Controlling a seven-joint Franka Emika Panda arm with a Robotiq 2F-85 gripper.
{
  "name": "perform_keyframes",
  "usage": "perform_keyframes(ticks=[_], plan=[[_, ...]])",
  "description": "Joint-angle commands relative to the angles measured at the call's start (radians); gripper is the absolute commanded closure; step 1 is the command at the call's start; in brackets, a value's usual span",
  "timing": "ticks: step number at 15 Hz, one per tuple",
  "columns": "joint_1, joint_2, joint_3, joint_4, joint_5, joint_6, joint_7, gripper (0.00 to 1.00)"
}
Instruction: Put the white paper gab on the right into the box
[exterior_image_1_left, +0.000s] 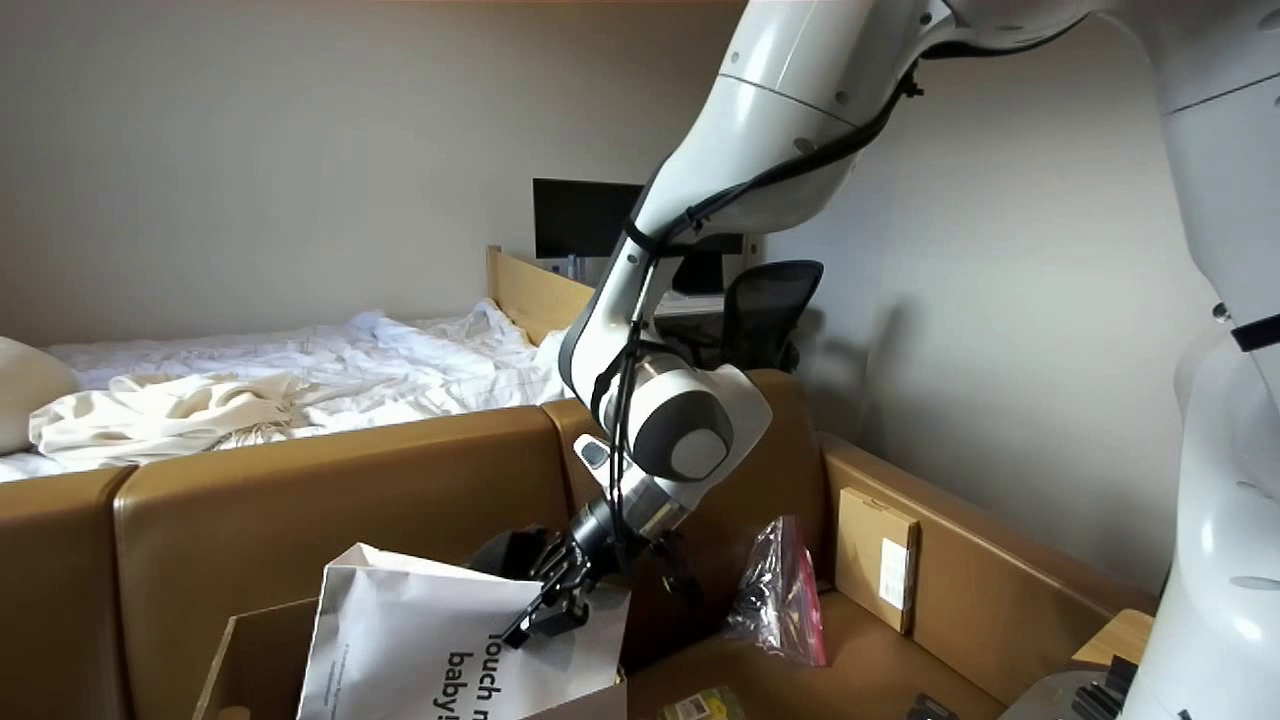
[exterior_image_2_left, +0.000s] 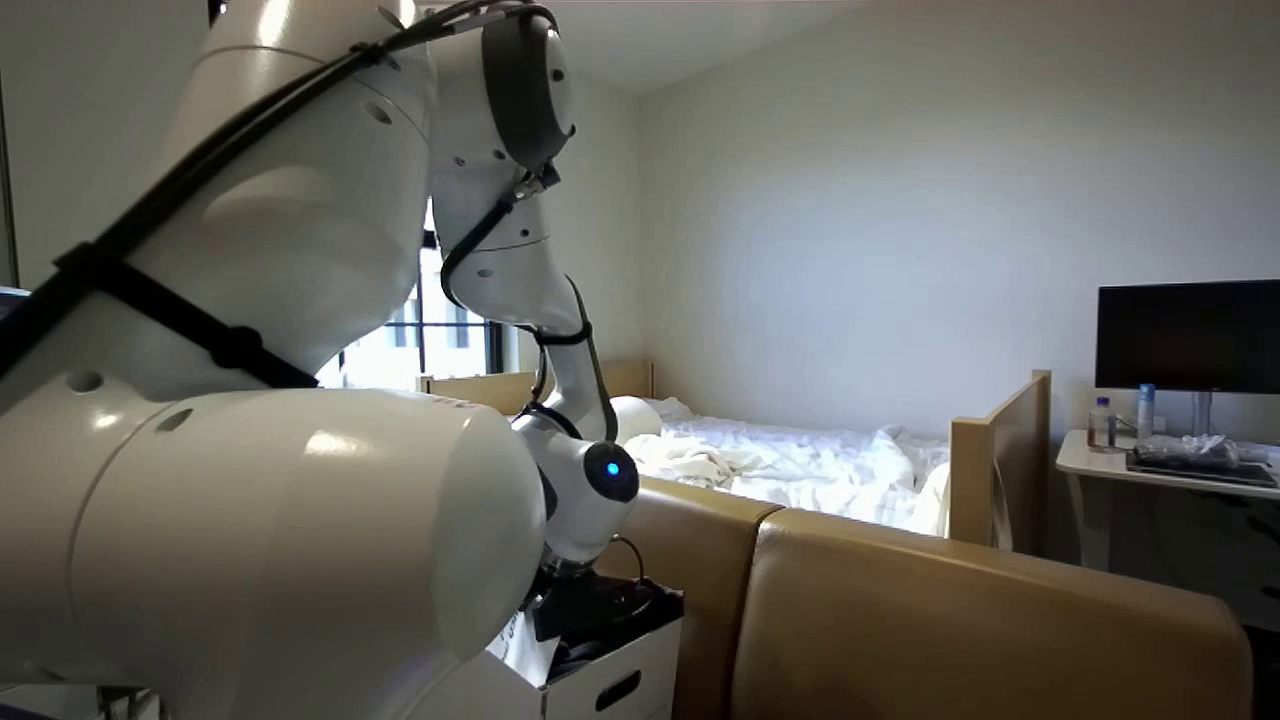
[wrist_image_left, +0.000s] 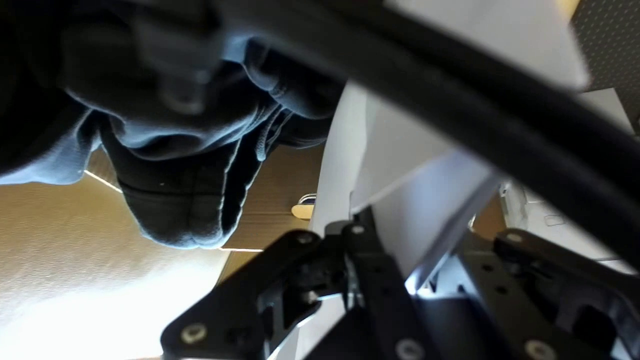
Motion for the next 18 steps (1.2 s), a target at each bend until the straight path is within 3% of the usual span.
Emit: perform_keyframes(ticks=[1, 2, 4, 11, 13, 14, 18], plan=[[0.079, 0.005, -0.068, -0.035, 0.006, -0.034, -0.028, 0.83], [0.081, 0.01, -0.072, -0.032, 0.005, -0.04, -0.029, 0.53], [0.136, 0.014, -0.135, -0.014, 0.01, -0.04, -0.024, 0.47], [0.359, -0.035, -0.357, 0.058, 0.048, -0.033, -0.022, 0.02], [0.417, -0.055, -0.421, 0.082, 0.054, -0.023, -0.018, 0.0], [0.407, -0.074, -0.412, 0.071, 0.098, -0.012, -0.078, 0.0], [0.582, -0.165, -0.676, 0.104, 0.055, 0.034, -0.04, 0.0]])
